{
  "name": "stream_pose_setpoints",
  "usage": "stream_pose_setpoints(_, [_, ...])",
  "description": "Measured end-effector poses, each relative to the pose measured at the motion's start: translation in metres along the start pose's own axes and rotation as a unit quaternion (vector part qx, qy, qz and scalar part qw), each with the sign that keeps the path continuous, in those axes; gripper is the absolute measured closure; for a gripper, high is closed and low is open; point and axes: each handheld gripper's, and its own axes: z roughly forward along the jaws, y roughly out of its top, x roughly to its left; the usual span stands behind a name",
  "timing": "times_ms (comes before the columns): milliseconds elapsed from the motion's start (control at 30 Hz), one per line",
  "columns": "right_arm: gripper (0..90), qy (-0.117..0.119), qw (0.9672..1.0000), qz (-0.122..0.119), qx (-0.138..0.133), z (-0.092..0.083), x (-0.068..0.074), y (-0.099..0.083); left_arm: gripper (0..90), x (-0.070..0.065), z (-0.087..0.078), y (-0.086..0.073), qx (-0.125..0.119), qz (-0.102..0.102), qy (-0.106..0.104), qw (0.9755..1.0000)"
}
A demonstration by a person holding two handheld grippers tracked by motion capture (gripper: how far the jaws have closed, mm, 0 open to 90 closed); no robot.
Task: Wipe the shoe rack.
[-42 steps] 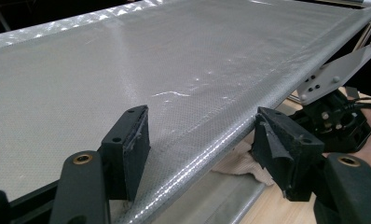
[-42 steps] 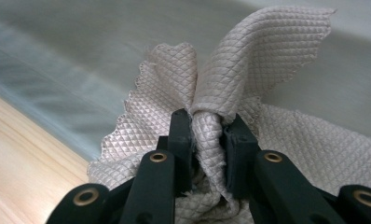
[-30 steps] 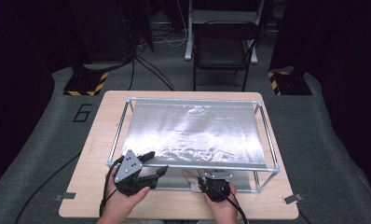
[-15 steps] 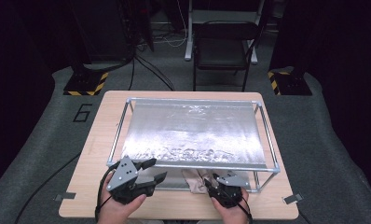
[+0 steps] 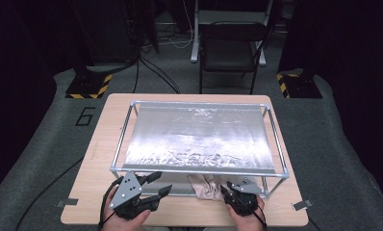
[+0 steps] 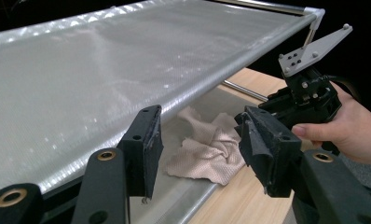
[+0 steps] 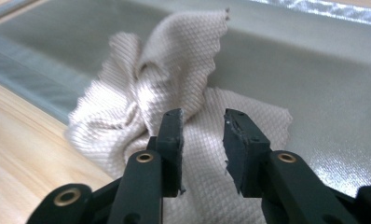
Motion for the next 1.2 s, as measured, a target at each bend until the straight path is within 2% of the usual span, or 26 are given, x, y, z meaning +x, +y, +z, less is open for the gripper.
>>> stream_pose_setpoints(33, [69.3, -0.001, 1.0000, -0.006, 0.005, 0.001, -0.001, -0.001, 47.9, 0.000, 0.002, -0.003, 0.003, -0.002, 0.000, 1.0000])
stream_pose_setpoints(67, [70.3, -0.004, 0.9999, -0.001, 0.014, 0.005, -0.002, -0.003, 47.6, 0.001, 0.004, -0.005, 0.002, -0.002, 0.001, 1.0000])
stream_pose_setpoints(100, [71.0, 0.005, 0.9999, 0.001, 0.013, 0.006, -0.001, -0.003, 47.5, 0.001, 0.007, -0.010, 0.006, -0.002, 0.004, 1.0000])
stream_pose_setpoints(133, [71.3, 0.000, 0.9998, -0.009, 0.017, 0.008, -0.002, -0.004, 47.3, 0.001, 0.007, -0.010, 0.006, -0.002, 0.004, 1.0000])
stream_pose_setpoints(200, [71.4, 0.006, 0.9998, -0.008, 0.015, 0.010, -0.002, -0.004, 47.2, 0.003, 0.010, -0.014, 0.008, -0.004, 0.005, 0.9999])
stream_pose_setpoints(233, [71.4, 0.003, 0.9998, -0.012, 0.017, 0.011, -0.001, -0.004, 47.2, 0.003, 0.013, -0.017, 0.007, -0.005, 0.007, 0.9999])
stream_pose_setpoints(267, [71.4, -0.004, 0.9997, -0.005, 0.023, 0.011, 0.000, -0.005, 47.2, 0.004, 0.014, -0.019, 0.012, -0.004, 0.009, 0.9999])
stream_pose_setpoints(300, [71.5, 0.010, 0.9997, -0.012, 0.018, 0.013, 0.002, -0.004, 47.2, 0.005, 0.016, -0.022, 0.012, -0.005, 0.011, 0.9999])
stream_pose_setpoints(433, [71.6, 0.014, 0.9996, -0.014, 0.020, 0.016, 0.005, -0.002, 47.0, 0.007, 0.024, -0.031, 0.022, -0.009, 0.010, 0.9997])
stream_pose_setpoints(467, [71.8, 0.016, 0.9996, -0.006, 0.020, 0.018, 0.007, -0.002, 46.9, 0.008, 0.026, -0.033, 0.024, -0.010, 0.009, 0.9996])
stream_pose_setpoints(500, [72.0, 0.014, 0.9996, -0.018, 0.019, 0.019, 0.008, -0.001, 46.9, 0.008, 0.028, -0.035, 0.023, -0.010, 0.012, 0.9996])
stream_pose_setpoints(600, [71.8, 0.022, 0.9993, -0.021, 0.021, 0.021, 0.013, 0.001, 46.9, 0.010, 0.033, -0.039, 0.028, -0.010, 0.011, 0.9995])
stream_pose_setpoints(633, [71.1, 0.014, 0.9990, -0.033, 0.025, 0.020, 0.013, 0.003, 46.7, 0.011, 0.036, -0.042, 0.033, -0.012, 0.008, 0.9993])
stream_pose_setpoints(667, [71.1, 0.014, 0.9990, -0.033, 0.025, 0.020, 0.013, 0.003, 46.6, 0.011, 0.036, -0.042, 0.033, -0.012, 0.008, 0.9993])
stream_pose_setpoints(700, [70.2, 0.024, 0.9994, -0.017, 0.018, 0.021, 0.014, 0.003, 46.6, 0.012, 0.038, -0.044, 0.035, -0.012, 0.010, 0.9993])
stream_pose_setpoints(733, [69.5, 0.013, 0.9996, -0.019, 0.017, 0.019, 0.013, 0.004, 46.7, 0.012, 0.040, -0.046, 0.036, -0.015, 0.010, 0.9992])
stream_pose_setpoints(767, [68.3, 0.030, 0.9995, 0.003, 0.010, 0.018, 0.012, 0.003, 46.7, 0.014, 0.042, -0.049, 0.037, -0.016, 0.012, 0.9991])
stream_pose_setpoints(800, [67.9, 0.018, 0.9997, -0.015, 0.005, 0.016, 0.007, 0.004, 46.7, 0.014, 0.043, -0.051, 0.038, -0.016, 0.013, 0.9991])
stream_pose_setpoints(867, [67.0, 0.013, 0.9998, -0.014, 0.006, 0.014, 0.005, 0.003, 46.6, 0.015, 0.044, -0.052, 0.039, -0.018, 0.014, 0.9990])
stream_pose_setpoints(900, [65.2, 0.010, 0.9999, -0.005, 0.002, 0.010, 0.000, 0.002, 46.3, 0.016, 0.046, -0.055, 0.038, -0.022, 0.017, 0.9989])
stream_pose_setpoints(967, [64.9, 0.002, 1.0000, -0.002, -0.004, 0.007, -0.005, 0.001, 45.3, 0.017, 0.049, -0.058, 0.035, -0.021, 0.023, 0.9989])
stream_pose_setpoints(1000, [64.5, 0.000, 1.0000, 0.005, 0.001, 0.004, -0.007, 0.000, 44.8, 0.017, 0.049, -0.058, 0.035, -0.021, 0.023, 0.9989])
stream_pose_setpoints(1067, [64.5, -0.009, 1.0000, 0.001, -0.002, 0.001, -0.013, -0.002, 44.2, 0.018, 0.054, -0.062, 0.038, -0.026, 0.024, 0.9986])
stream_pose_setpoints(1100, [64.5, -0.014, 0.9997, 0.019, 0.002, -0.001, -0.014, -0.003, 44.2, 0.018, 0.055, -0.063, 0.040, -0.027, 0.023, 0.9986])
stream_pose_setpoints(1133, [64.4, -0.020, 0.9996, 0.018, 0.003, -0.002, -0.017, -0.005, 44.2, 0.018, 0.058, -0.064, 0.038, -0.029, 0.024, 0.9986])
stream_pose_setpoints(1200, [64.3, -0.031, 0.9991, 0.030, 0.007, -0.003, -0.022, -0.008, 44.1, 0.018, 0.059, -0.065, 0.041, -0.027, 0.022, 0.9985])
